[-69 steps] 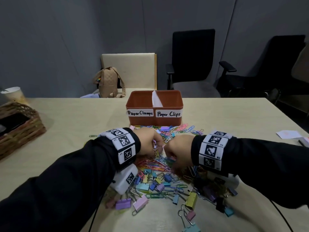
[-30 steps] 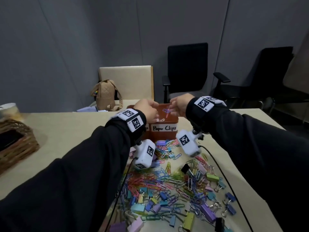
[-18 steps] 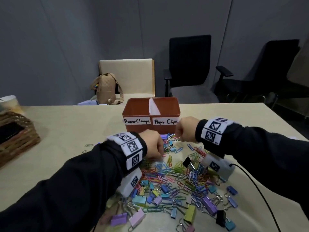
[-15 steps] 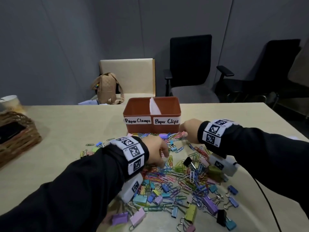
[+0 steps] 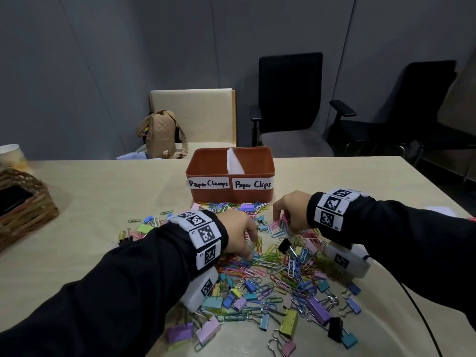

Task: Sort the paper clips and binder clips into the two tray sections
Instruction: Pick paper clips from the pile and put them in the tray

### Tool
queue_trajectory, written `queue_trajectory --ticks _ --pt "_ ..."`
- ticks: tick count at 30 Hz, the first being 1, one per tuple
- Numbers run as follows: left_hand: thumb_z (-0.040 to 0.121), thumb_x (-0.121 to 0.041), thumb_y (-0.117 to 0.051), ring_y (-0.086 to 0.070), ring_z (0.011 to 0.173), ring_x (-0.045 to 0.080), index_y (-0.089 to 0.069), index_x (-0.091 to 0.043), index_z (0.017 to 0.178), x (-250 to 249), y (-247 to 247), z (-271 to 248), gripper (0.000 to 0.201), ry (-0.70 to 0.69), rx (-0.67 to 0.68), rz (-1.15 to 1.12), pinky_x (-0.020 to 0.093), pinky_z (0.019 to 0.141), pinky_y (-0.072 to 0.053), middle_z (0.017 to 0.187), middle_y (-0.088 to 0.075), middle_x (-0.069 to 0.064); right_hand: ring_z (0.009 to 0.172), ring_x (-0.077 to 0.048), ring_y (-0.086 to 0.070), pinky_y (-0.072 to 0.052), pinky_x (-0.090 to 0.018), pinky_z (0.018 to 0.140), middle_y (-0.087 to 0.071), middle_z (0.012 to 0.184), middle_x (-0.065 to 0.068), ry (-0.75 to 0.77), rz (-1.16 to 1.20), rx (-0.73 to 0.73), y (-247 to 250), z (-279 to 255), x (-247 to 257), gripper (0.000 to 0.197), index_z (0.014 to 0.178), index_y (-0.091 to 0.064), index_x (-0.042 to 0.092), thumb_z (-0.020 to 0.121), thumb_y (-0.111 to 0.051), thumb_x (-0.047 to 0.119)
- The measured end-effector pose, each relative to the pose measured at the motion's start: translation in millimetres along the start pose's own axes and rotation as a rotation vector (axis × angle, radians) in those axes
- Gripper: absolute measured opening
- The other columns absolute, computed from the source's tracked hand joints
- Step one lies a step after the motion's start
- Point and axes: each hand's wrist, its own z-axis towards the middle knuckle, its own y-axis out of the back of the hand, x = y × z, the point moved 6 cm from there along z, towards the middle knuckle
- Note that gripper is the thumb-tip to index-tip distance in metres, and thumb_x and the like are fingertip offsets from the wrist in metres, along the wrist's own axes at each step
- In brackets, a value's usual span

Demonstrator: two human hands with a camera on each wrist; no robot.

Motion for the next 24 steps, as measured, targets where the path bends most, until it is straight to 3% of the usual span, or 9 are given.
queue_trajectory --ticks 5,10,13,16,20,24 --pt "0.068 -0.044 -0.083 -0.059 0.092 0.016 -0.060 -0.022 0.119 -12.0 -5.5 0.0 0.061 -0.031 0.017 0.131 0.029 0.078 -0.050 0.101 -0.063 -0.005 0.090 -0.018 -0.057 -0.046 -0.025 0.075 -0.067 0.106 -0.001 0.044 0.018 -0.082 1.8 -4.9 3.8 0.030 0.106 -0.069 0.017 0.077 -0.075 0.011" --pt "0.080 -0.021 -0.075 -0.064 0.091 0.021 -0.071 -0.012 0.101 -26.4 -4.7 1.1 0.024 -0.127 -0.040 0.186 0.028 0.077 -0.051 0.099 -0.070 0.004 0.084 -0.018 -0.054 -0.039 -0.022 0.069 -0.069 0.101 -0.004 0.080 0.023 -0.100 5.5 -11.3 7.6 0.021 0.099 -0.072 0.011 0.079 -0.068 0.005" --pt "0.082 -0.016 -0.070 -0.063 0.089 0.020 -0.072 -0.011 0.095 -29.8 -3.8 2.2 0.015 -0.150 -0.061 0.210 0.026 0.073 -0.047 0.096 -0.070 0.004 0.076 -0.012 -0.053 -0.043 -0.021 0.065 -0.068 0.085 0.000 0.068 0.081 -0.099 6.5 -13.2 6.5 0.021 0.094 -0.074 0.011 0.075 -0.072 0.003" --pt "0.080 -0.018 -0.072 -0.062 0.082 0.018 -0.071 -0.010 0.090 -24.6 -1.8 3.2 0.012 -0.144 -0.078 0.171 0.027 0.072 -0.049 0.091 -0.069 0.002 0.059 -0.008 -0.059 -0.050 -0.018 0.058 -0.062 0.062 0.007 0.019 0.281 -0.099 11.0 -15.4 -1.5 0.017 0.086 -0.073 0.009 0.074 -0.072 -0.004" --pt "0.080 -0.020 -0.073 -0.055 0.072 0.008 -0.069 -0.018 0.082 -11.6 16.0 1.1 0.005 -0.112 -0.153 0.023 0.017 0.060 -0.041 0.075 -0.060 -0.010 0.064 -0.023 -0.066 -0.061 -0.034 0.069 -0.067 0.063 -0.006 -0.003 0.682 -0.092 21.1 -16.7 -15.4 0.017 0.075 -0.070 0.006 0.074 -0.073 -0.011" --pt "0.080 -0.017 -0.074 -0.061 0.063 0.004 -0.066 -0.019 0.077 2.6 44.7 -1.5 0.009 -0.058 -0.238 -0.236 0.014 0.055 -0.047 0.071 -0.065 -0.009 0.060 -0.020 -0.066 -0.059 -0.025 0.059 -0.069 0.065 -0.010 0.015 0.963 -0.112 37.0 -17.3 -20.9 0.018 0.076 -0.068 0.003 0.074 -0.071 -0.014"
